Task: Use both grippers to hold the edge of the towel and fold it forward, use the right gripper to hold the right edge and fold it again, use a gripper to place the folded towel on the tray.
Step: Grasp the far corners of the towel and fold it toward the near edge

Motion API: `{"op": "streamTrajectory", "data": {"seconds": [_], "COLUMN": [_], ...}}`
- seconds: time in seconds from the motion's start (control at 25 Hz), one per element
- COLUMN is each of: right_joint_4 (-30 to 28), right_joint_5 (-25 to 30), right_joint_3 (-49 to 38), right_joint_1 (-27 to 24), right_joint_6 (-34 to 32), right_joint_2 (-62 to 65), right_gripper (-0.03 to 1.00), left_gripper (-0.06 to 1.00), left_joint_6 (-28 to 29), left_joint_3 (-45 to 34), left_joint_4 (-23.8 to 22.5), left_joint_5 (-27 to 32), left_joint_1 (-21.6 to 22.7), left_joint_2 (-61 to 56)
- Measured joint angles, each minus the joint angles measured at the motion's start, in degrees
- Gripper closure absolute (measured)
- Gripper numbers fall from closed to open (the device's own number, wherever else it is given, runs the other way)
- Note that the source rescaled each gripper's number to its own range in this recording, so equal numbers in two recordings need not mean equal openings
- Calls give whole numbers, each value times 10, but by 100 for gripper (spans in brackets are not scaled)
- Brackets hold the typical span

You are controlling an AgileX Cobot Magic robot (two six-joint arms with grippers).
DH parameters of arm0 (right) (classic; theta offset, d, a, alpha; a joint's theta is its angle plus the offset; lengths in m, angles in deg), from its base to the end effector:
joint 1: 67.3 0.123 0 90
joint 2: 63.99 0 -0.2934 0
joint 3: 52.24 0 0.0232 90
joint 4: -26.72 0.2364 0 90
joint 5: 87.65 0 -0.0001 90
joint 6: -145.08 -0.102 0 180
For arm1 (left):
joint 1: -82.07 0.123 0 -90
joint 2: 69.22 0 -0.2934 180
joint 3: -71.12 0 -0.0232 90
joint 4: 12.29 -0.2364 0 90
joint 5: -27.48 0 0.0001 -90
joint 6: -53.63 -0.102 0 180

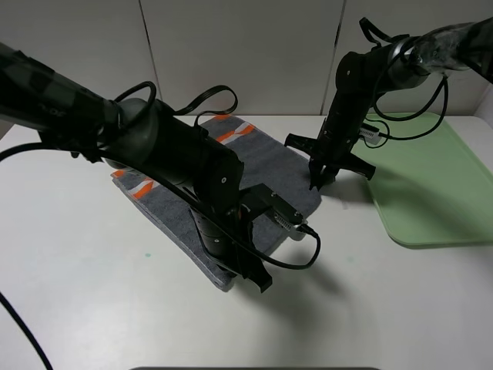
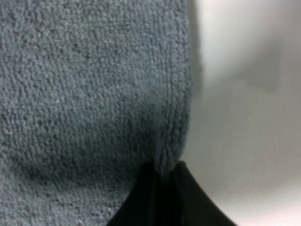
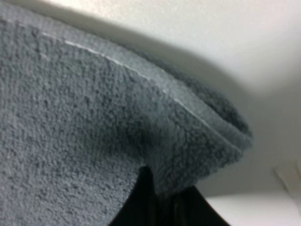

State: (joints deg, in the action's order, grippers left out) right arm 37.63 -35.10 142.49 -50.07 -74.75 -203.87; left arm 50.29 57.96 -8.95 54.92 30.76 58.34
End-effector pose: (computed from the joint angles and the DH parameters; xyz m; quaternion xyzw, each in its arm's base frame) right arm 0.4117 0.1438 0.0942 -0.2502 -0.9649 -0.0769 0.0190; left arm 0.2275 -0.2885 0.0875 0.4348 0.8945 -0.0566 0.0877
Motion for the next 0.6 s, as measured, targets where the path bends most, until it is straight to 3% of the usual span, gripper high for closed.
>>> {"op": "streamTrajectory", "data": {"seconds": [0.6], "right_joint_4": [-9], "right_joint_5": [39], "right_joint_3": [1], "right_joint_1": [2], "right_joint_6": [1], "right_joint_2": [38], "right_gripper": [97], "left_gripper": [94], "left_joint_6": [1], "left_joint_3": [0], "left_joint_4": [20], "left_joint_5": [33], "left_joint_1": [-2], "left_joint_2": [-40]}}
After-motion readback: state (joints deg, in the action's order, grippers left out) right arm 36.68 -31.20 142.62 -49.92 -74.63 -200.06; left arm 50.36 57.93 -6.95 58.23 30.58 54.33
